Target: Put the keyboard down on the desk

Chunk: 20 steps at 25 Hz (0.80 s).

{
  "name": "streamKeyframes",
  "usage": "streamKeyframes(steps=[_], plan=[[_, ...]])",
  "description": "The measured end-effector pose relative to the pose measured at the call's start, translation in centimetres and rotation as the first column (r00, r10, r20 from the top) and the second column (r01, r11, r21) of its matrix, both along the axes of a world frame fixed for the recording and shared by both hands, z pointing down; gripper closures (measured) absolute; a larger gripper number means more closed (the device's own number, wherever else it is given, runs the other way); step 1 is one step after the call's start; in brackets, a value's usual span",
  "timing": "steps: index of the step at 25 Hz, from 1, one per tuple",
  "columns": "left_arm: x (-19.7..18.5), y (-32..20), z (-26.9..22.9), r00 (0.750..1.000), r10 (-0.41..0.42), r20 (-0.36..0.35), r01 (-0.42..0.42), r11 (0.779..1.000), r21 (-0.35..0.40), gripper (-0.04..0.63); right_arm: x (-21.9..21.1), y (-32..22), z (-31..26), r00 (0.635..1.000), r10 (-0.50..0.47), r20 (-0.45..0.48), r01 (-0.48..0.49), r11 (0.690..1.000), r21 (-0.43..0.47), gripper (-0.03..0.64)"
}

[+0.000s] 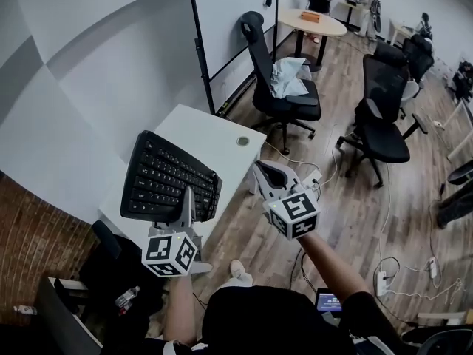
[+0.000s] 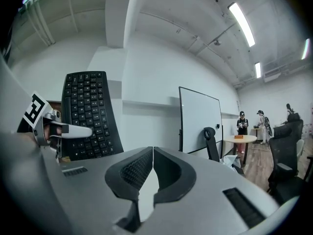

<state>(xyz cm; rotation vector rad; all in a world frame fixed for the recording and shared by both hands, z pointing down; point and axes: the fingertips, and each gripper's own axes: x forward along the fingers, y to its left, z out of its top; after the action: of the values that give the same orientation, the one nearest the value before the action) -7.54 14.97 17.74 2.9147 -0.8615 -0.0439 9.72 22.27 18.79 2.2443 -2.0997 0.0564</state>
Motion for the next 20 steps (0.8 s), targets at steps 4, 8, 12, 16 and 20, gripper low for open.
streamKeyframes(steps=[4,8,12,16,20], plan=[[0.8,-4.5,-0.6,1.0,0.006,0.005,-0.006,1.0,-0.008,0.508,0.6,-4.5,-0.7,1.0,0.003,0.001,-0.003,1.0,-0.009,0.575],[1.1,-8.0,-1.1,1.0,0.013,0.006,-0.013,1.0,-0.015,0.508,0.6,-8.0,-1.2,1.0,0.002,0.0,-0.002,1.0,-0.019,0.575],[1.1,-9.1,-0.4,1.0,0.014,-0.001,-0.014,1.0,-0.011,0.508,0.4,-9.2,-0.6,1.0,0.0,-0.003,0.0,1.0,-0.013,0.575],[1.0,-12.1,-0.6,1.0,0.02,-0.002,-0.02,1.0,-0.02,0.508,0.3,-12.2,-0.8,1.0,0.001,-0.008,-0.002,1.0,-0.023,0.575],[1.2,-14.6,-0.7,1.0,0.026,-0.005,-0.026,0.999,-0.032,0.508,0.3,-14.7,-0.8,1.0,0.006,-0.001,-0.006,0.999,-0.036,0.575]])
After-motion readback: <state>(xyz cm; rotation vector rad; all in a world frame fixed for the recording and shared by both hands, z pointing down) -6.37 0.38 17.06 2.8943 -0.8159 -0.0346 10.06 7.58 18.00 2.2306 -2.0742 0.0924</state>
